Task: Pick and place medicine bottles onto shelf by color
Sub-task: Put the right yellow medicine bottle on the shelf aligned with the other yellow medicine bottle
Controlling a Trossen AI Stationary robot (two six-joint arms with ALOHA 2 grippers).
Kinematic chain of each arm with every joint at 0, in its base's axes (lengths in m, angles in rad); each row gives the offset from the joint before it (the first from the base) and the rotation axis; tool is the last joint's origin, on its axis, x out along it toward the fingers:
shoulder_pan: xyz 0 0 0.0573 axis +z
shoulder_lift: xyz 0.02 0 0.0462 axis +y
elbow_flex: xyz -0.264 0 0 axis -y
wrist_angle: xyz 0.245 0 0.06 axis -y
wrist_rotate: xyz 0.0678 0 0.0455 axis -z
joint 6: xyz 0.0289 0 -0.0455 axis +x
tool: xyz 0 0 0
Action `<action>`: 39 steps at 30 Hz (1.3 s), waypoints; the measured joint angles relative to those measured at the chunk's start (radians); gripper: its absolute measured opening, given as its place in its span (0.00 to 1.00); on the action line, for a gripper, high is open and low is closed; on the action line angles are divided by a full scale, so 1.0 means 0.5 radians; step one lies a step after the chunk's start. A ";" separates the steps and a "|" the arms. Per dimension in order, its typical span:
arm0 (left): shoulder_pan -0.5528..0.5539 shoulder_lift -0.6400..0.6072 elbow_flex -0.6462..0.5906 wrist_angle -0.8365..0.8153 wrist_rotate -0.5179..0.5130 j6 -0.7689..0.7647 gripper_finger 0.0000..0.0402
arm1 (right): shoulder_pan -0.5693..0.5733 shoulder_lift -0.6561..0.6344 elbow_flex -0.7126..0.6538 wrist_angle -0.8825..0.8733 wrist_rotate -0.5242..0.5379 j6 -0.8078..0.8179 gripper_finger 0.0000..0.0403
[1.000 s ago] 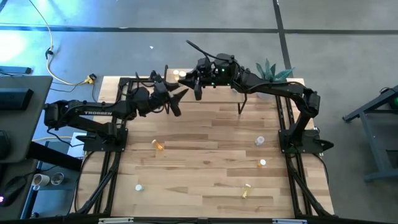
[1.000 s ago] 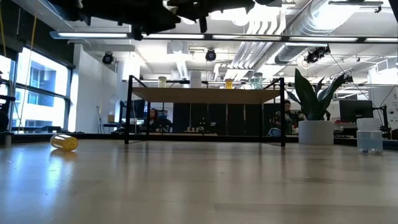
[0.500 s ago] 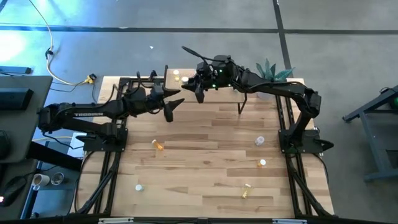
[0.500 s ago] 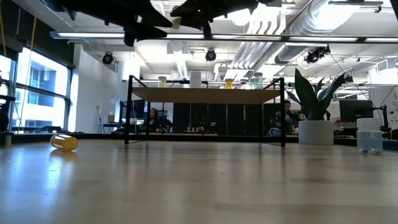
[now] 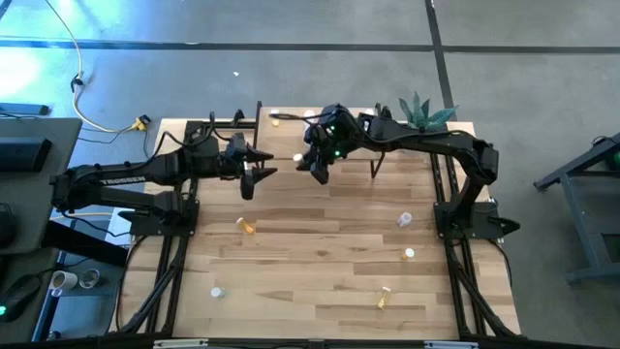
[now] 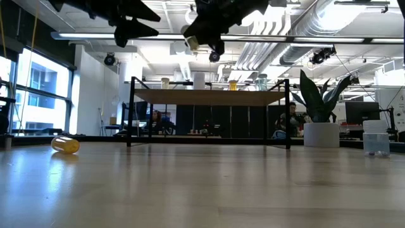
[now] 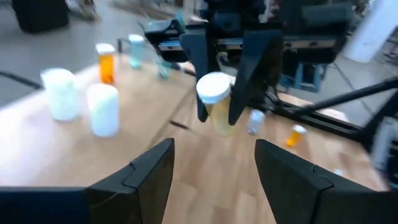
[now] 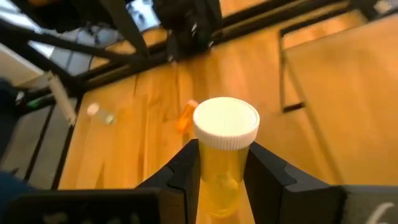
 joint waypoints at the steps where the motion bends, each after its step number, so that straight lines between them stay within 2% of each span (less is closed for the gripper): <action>1: 0.000 0.003 0.041 -0.071 0.028 -0.035 0.53 | 0.011 0.009 0.000 -0.017 -0.027 -0.001 0.22; 7: 0.004 0.100 0.296 -0.406 0.199 -0.087 0.53 | 0.065 0.031 0.002 -0.113 -0.096 -0.070 0.22; 11: 0.005 0.180 0.434 -0.566 0.333 -0.212 0.53 | 0.087 0.035 0.001 -0.116 -0.216 -0.072 0.22; 15: 0.005 0.280 0.503 -0.587 0.528 -0.454 0.53 | 0.120 0.044 0.001 -0.124 -0.334 -0.069 0.22; 24: -0.005 0.456 0.551 -0.554 0.762 -0.840 0.53 | 0.234 0.045 0.001 -0.145 -0.409 -0.073 0.22; 39: -0.201 0.638 0.552 -0.353 0.749 -0.921 0.53 | 0.287 0.045 0.001 -0.163 -0.412 0.069 0.22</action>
